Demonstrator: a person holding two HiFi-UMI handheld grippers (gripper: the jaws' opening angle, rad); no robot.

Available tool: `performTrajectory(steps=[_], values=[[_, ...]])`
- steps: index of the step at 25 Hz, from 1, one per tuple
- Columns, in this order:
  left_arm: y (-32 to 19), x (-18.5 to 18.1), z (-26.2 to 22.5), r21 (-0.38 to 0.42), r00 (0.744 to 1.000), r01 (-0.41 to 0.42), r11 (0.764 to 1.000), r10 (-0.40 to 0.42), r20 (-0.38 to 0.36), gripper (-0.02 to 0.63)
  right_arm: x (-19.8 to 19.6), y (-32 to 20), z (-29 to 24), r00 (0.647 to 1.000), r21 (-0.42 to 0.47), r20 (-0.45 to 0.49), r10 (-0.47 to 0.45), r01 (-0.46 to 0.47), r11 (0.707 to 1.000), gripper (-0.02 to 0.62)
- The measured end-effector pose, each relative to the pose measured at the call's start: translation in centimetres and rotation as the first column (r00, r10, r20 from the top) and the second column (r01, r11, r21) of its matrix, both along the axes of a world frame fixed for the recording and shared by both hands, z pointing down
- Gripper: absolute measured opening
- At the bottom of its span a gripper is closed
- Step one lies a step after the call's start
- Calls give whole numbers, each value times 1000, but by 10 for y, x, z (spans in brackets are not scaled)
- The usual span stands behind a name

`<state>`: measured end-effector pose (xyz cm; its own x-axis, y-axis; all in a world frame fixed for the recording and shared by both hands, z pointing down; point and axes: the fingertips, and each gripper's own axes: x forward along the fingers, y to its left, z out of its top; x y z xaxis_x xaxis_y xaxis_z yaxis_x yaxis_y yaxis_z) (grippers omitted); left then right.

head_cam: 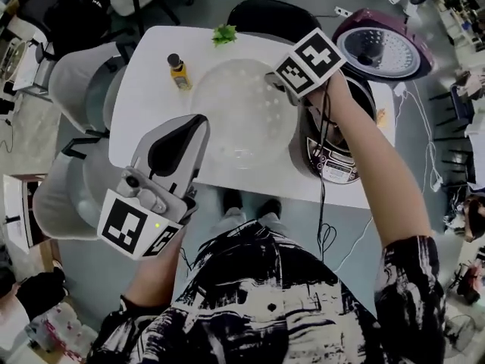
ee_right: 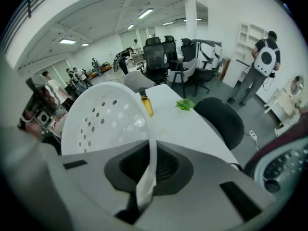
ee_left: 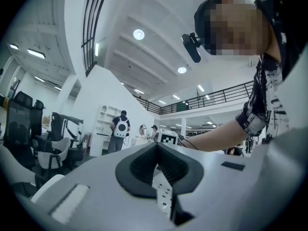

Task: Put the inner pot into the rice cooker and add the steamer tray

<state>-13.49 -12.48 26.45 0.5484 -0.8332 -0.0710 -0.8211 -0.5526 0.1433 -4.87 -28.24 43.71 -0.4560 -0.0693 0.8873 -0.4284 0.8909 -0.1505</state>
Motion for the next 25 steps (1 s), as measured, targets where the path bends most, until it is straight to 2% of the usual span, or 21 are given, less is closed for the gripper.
performTrajectory(steps=[3,6,9,14,16,19,22,25], values=[[-9,33,-3,12,998,-64,998,64,7,5,68,-19,-21,993,28,-9,114,-114,993,2],[-19,67,-5,19,992,-127,992,126,16,5,144,-33,-32,967,41,-16,253,-252,967,0],[-26,101,-9,27,982,-190,981,189,22,5,219,-39,-28,917,34,-22,398,-397,917,0],[-32,148,-10,31,966,-255,966,254,42,5,319,-40,3,805,6,-65,589,-590,807,0],[-33,161,-9,26,961,-273,962,272,45,5,344,-39,18,763,-7,-88,641,-644,765,2],[-34,175,-8,19,956,-290,957,288,51,5,365,-36,39,717,-15,-133,684,-691,722,2],[-35,180,-6,10,955,-291,957,290,57,5,375,-34,57,691,-21,-172,703,-715,698,2],[-36,180,-2,-1,958,-280,960,280,60,5,371,-34,70,682,-35,-177,709,-724,689,2]])
